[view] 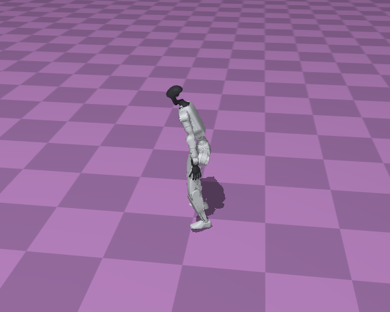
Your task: In place motions
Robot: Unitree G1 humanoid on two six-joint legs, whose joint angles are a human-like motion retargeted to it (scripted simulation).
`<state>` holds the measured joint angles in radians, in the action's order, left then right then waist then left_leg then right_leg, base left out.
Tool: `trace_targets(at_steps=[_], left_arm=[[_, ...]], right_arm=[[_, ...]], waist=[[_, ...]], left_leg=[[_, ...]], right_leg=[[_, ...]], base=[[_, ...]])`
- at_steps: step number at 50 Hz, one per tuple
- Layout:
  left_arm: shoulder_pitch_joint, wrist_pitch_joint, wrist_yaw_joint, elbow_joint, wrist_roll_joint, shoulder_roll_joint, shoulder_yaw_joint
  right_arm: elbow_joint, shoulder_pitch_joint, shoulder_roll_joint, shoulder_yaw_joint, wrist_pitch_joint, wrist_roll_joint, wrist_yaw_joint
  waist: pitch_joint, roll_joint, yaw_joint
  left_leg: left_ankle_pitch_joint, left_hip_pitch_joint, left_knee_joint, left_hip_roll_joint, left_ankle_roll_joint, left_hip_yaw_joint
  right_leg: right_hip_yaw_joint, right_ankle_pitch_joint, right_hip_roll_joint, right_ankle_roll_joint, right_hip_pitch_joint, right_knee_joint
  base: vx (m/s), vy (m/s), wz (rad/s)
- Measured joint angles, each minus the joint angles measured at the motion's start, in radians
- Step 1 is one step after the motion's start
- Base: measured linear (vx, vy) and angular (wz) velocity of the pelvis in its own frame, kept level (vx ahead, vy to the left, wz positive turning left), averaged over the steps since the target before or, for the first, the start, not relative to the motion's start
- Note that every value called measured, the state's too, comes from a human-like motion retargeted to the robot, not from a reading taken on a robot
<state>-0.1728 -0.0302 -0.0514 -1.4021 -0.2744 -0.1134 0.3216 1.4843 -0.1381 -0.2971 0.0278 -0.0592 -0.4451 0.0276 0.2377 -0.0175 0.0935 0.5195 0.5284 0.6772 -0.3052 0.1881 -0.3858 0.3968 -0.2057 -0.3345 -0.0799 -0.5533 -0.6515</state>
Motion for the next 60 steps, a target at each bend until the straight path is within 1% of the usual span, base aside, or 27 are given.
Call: trace_targets(at_steps=[4,5,7,10,12,15,19,23,25,28,31,35,37,40,42,44,45,47,48,50,55,58,60], left_arm=[[-0.123,-0.014,-0.006,0.033,0.025,-0.085,-0.09],[-0.16,-0.014,-0.011,0.038,0.036,-0.107,-0.102],[-0.227,-0.011,-0.009,0.051,0.066,-0.148,-0.116],[-0.309,-0.007,-0.004,0.068,0.08,-0.206,-0.148],[-0.357,-0.004,-0.004,0.078,0.099,-0.224,-0.148],[-0.417,-0.01,0.005,0.089,0.118,-0.242,-0.143],[-0.443,-0.009,0.01,0.07,0.126,-0.245,-0.138],[-0.416,0.005,0.037,0.041,0.146,-0.228,-0.123],[-0.382,0.009,0.061,0.028,0.164,-0.216,-0.117],[-0.303,0.001,0.059,0.002,0.192,-0.204,-0.133],[-0.221,-0.008,0.037,-0.043,0.216,-0.175,-0.139],[-0.125,-0.024,0.018,-0.096,0.211,-0.099,-0.114],[-0.077,-0.033,0.018,-0.106,0.211,-0.058,-0.088],[0.001,-0.045,0.025,-0.105,0.223,-0.016,-0.063],[0.065,-0.058,0.035,-0.098,0.244,-0.003,-0.053],[0.13,-0.071,0.05,-0.105,0.261,0.001,-0.043],[0.156,-0.073,0.055,-0.117,0.266,0.001,-0.04],[0.173,-0.06,0.044,-0.158,0.273,0.005,-0.022],[0.171,-0.05,0.032,-0.182,0.273,0.006,-0.011],[0.162,-0.035,0.016,-0.22,0.255,0.005,0.004],[0.113,-0.035,0.022,-0.197,0.23,-0.019,-0.029],[0.039,-0.041,0.008,-0.168,0.222,-0.031,-0.035],[-0.013,-0.047,0.007,-0.146,0.197,-0.046,-0.053]], right_arm=[[-0.086,-0.085,-0.034,0.011,-0.025,-0.012,-0.001],[-0.103,-0.116,-0.042,0.013,-0.026,-0.022,0.0],[-0.131,-0.183,-0.051,0.027,-0.025,-0.036,0.002],[-0.158,-0.291,-0.064,0.047,-0.034,-0.039,-0.018],[-0.186,-0.348,-0.07,0.04,-0.042,-0.054,-0.049],[-0.233,-0.418,-0.072,0.044,-0.052,-0.052,-0.069],[-0.252,-0.473,-0.057,0.056,-0.06,-0.064,-0.094],[-0.272,-0.452,-0.03,0.066,-0.076,-0.074,-0.113],[-0.286,-0.413,-0.018,0.063,-0.092,-0.094,-0.116],[-0.264,-0.337,0.002,0.056,-0.086,-0.116,-0.095],[-0.198,-0.257,0.017,0.046,-0.061,-0.085,-0.095],[-0.121,-0.144,0.016,0.017,-0.015,-0.058,-0.138],[-0.088,-0.088,0.014,-0.012,0.005,-0.08,-0.164],[-0.032,-0.012,0.019,-0.06,0.025,-0.127,-0.199],[0.014,0.034,0.012,-0.053,0.038,-0.136,-0.22],[0.061,0.074,-0.006,-0.037,0.059,-0.158,-0.239],[0.083,0.093,-0.015,-0.034,0.075,-0.177,-0.245],[0.111,0.113,-0.02,-0.041,0.14,-0.204,-0.244],[0.121,0.116,-0.018,-0.046,0.172,-0.205,-0.241],[0.137,0.114,-0.013,-0.047,0.195,-0.178,-0.232],[0.109,0.064,0.002,-0.029,0.118,-0.098,-0.21],[0.047,0.007,0.015,-0.007,0.088,-0.059,-0.165],[0.003,-0.033,0.019,0.015,0.051,-0.032,-0.122]], waist=[[-0.049,0.015,-0.028],[-0.053,0.019,-0.033],[-0.057,-0.003,-0.05],[-0.056,-0.015,-0.054],[-0.059,-0.032,-0.055],[-0.052,-0.041,-0.061],[-0.041,-0.033,-0.06],[-0.037,-0.032,-0.057],[-0.039,-0.031,-0.053],[-0.048,-0.021,-0.045],[-0.064,-0.007,-0.028],[-0.086,-0.005,-0.02],[-0.076,-0.005,-0.03],[-0.031,-0.003,-0.043],[-0.016,-0.01,-0.049],[-0.032,-0.011,-0.039],[-0.048,-0.005,-0.022],[-0.059,0.004,-0.007],[-0.063,0.005,-0.003],[-0.054,0.004,-0.005],[-0.017,-0.002,-0.006],[-0.014,0.002,-0.018],[-0.002,0.006,-0.009]], left_leg=[[0.107,0.254,0.307,-0.054,0.012,0.081],[0.128,0.317,0.378,-0.058,0.018,0.114],[0.167,0.403,0.5,-0.063,0.021,0.123],[0.207,0.519,0.658,-0.06,0.011,0.148],[0.226,0.579,0.739,-0.058,0.002,0.142],[0.248,0.66,0.838,-0.074,-0.01,0.148],[0.272,0.691,0.897,-0.09,-0.022,0.159],[0.27,0.636,0.861,-0.092,-0.014,0.162],[0.255,0.578,0.796,-0.09,-0.008,0.156],[0.21,0.459,0.635,-0.077,0.0,0.139],[0.128,0.318,0.4,-0.048,-0.003,0.11],[-0.037,0.098,0.001,0.012,-0.025,0.013],[-0.116,-0.031,-0.19,0.042,-0.027,-0.035],[-0.206,-0.235,-0.425,0.08,-0.02,-0.091],[-0.237,-0.349,-0.536,0.114,-0.022,-0.111],[-0.253,-0.422,-0.614,0.15,-0.033,-0.121],[-0.258,-0.441,-0.639,0.163,-0.036,-0.114],[-0.263,-0.454,-0.65,0.161,-0.026,-0.107],[-0.264,-0.45,-0.647,0.158,-0.024,-0.102],[-0.265,-0.445,-0.634,0.154,-0.027,-0.099],[-0.232,-0.39,-0.548,0.138,-0.035,-0.091],[-0.169,-0.26,-0.387,0.089,-0.035,-0.085],[-0.125,-0.155,-0.246,0.063,-0.028,-0.028]], right_leg=[[-0.02,-0.092,-0.027,0.028,-0.211,-0.249],[-0.041,-0.106,-0.021,0.033,-0.267,-0.313],[-0.086,-0.138,-0.024,0.05,-0.374,-0.43],[-0.116,-0.171,-0.026,0.074,-0.499,-0.579],[-0.137,-0.191,-0.039,0.09,-0.578,-0.661],[-0.146,-0.214,-0.047,0.114,-0.667,-0.756],[-0.144,-0.23,-0.039,0.129,-0.697,-0.808],[-0.147,-0.224,-0.043,0.116,-0.634,-0.759],[-0.145,-0.204,-0.044,0.097,-0.57,-0.688],[-0.132,-0.146,-0.034,0.06,-0.439,-0.521],[-0.098,-0.059,-0.01,0.03,-0.284,-0.283],[-0.05,0.096,0.021,0.016,-0.075,0.084],[-0.016,0.16,0.033,0.007,0.041,0.241],[0.042,0.236,0.056,-0.013,0.218,0.419],[0.065,0.261,0.083,-0.005,0.315,0.504],[0.075,0.279,0.107,-0.004,0.381,0.57],[0.084,0.288,0.115,-0.007,0.404,0.596],[0.098,0.299,0.116,-0.021,0.43,0.62],[0.107,0.3,0.113,-0.025,0.433,0.621],[0.097,0.298,0.102,-0.024,0.424,0.601],[0.103,0.255,0.081,-0.01,0.371,0.511],[0.055,0.176,0.053,0.002,0.226,0.335],[-0.029,0.124,0.065,-0.002,0.146,0.239]], base=[[-0.1,-0.01,0.13],[-0.13,0.01,-0.18],[-0.16,0.0,-0.34],[-0.16,0.0,-0.14],[-0.08,0.01,0.02],[-0.07,-0.02,-0.06],[-0.02,0.02,-0.14],[0.04,0.01,-0.03],[0.12,0.0,-0.01],[0.11,-0.01,0.07],[0.03,-0.01,0.26],[0.05,0.0,0.22],[0.09,-0.01,-0.04],[0.15,-0.04,-0.12],[0.28,0.0,-0.3],[0.32,0.08,-0.07],[0.23,0.1,0.22],[0.12,0.06,0.2],[0.0,0.0,0.0],[-0.07,0.0,0.03],[-0.09,0.01,0.01],[-0.29,0.01,-0.03],[-0.28,-0.03,0.28]])
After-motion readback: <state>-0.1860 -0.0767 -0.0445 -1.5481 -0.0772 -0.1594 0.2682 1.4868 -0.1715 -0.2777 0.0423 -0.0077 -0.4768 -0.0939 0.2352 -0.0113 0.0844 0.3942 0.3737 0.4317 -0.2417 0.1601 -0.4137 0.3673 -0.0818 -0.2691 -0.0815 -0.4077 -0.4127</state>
